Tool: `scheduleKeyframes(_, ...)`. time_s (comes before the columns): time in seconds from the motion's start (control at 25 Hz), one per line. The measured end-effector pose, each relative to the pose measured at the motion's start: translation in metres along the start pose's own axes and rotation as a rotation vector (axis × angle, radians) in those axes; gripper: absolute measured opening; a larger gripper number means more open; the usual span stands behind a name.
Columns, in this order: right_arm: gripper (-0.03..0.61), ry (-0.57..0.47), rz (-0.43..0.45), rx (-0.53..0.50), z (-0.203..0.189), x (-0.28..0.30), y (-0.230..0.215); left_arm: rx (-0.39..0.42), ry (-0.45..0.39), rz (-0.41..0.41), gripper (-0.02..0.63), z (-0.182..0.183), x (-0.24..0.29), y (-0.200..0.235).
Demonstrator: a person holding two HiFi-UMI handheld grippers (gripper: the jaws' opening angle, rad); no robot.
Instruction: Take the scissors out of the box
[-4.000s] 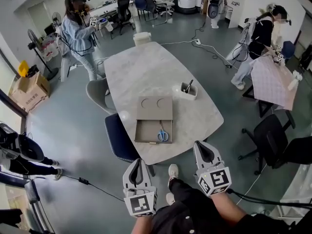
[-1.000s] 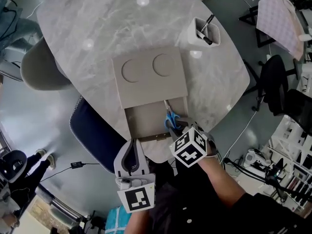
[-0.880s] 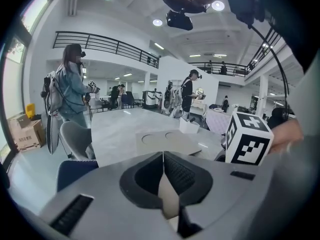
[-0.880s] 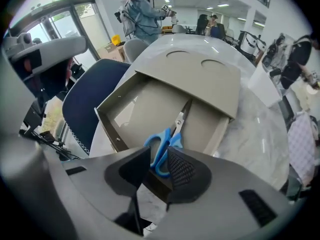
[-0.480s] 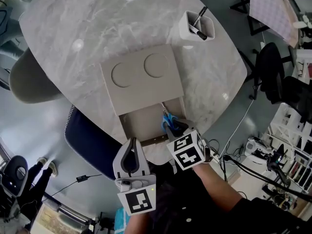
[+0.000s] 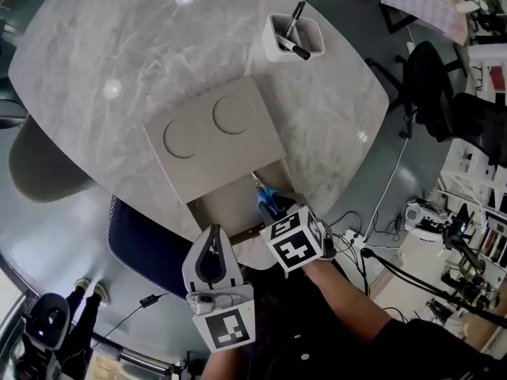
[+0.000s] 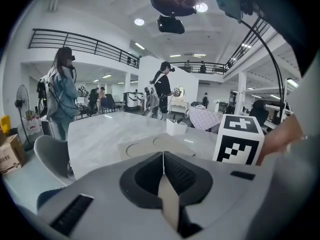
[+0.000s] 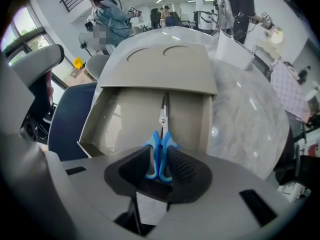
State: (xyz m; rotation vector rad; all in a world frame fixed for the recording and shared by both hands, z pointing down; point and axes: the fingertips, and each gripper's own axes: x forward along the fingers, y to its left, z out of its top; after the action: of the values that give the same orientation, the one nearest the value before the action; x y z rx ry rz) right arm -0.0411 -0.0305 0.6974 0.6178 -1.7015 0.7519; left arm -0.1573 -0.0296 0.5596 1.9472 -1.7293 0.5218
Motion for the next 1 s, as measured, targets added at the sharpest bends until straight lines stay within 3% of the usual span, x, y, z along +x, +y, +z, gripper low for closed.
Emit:
scheduleKeyframes(0.4, 0.097, 0.013, -0.065, -0.078, -0.002, 0.008, -0.003, 0.034, 0.02, -0.023, 0.017, -0.004, 0.004, -0.001)
scheduleKeyframes(1.0, 0.083, -0.005, -0.001, -0.12, 0.0, -0.007, 0.002, 0.002, 0.008, -0.016, 0.017, -0.006, 0.005, -0.006)
